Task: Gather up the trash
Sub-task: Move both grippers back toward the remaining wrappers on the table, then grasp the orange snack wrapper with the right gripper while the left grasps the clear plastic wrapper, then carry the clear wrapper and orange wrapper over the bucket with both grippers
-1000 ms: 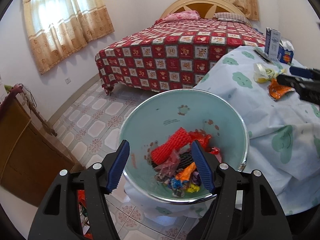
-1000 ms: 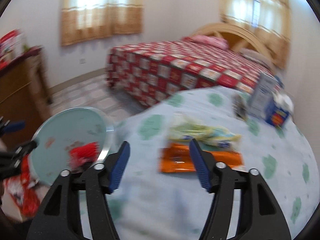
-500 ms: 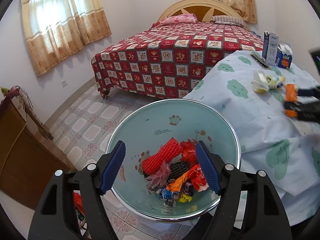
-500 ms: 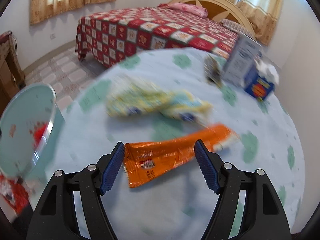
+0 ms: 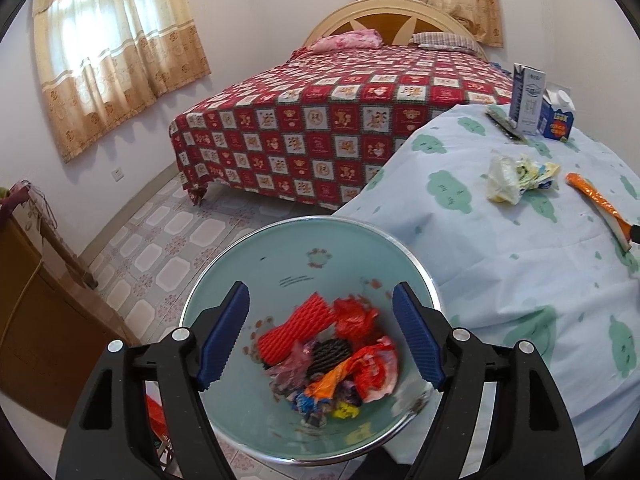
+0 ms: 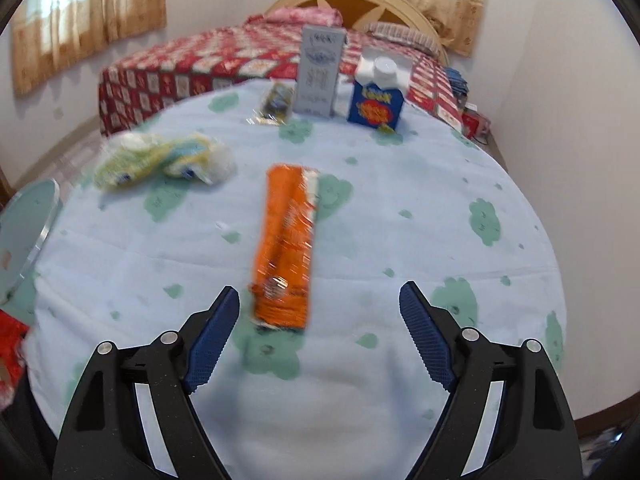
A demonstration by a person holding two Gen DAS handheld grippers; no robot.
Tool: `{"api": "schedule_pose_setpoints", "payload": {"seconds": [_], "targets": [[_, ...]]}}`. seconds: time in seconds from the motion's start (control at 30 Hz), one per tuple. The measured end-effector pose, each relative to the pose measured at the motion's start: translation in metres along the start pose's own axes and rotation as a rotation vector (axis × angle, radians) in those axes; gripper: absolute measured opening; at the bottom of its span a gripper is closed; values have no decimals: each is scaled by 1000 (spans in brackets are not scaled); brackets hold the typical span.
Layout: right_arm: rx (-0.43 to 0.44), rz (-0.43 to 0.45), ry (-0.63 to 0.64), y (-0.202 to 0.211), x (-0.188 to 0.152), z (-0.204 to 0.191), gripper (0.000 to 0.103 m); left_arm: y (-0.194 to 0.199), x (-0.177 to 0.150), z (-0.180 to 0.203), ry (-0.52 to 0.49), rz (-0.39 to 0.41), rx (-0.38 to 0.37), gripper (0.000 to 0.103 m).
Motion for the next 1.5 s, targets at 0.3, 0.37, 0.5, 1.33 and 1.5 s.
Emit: {"api": "schedule_pose_setpoints", "payload": {"seconds": [0.3,0.37,0.5,1.33,1.5], "targets": [[91,-110,-62,-37,13,-1,37,7,23,34,-13,29,-53,73],[116,-108,-60,-34,9,3,30,7,29,48,-27,36,-74,73],[119,-58,-71,-22,4,14,27,2,46,89,-67,48,-124,73],[127,38,-79,-16,19,33,28,-25,78,145,-115,-18,-200,13],[145,68,-64,-14,24,18,28,-7,69,113,-86,14,-156,14]]}}
Point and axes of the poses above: each gripper's, at about its wrist camera, not at the fingertips, and y roughly against the way its jaws point, z to its right, x to its top, the point moved 4 cm from there along -y, roughly the way its jaws point, and after that the axes turned 7 degrees about x, right-handed, at the moved point
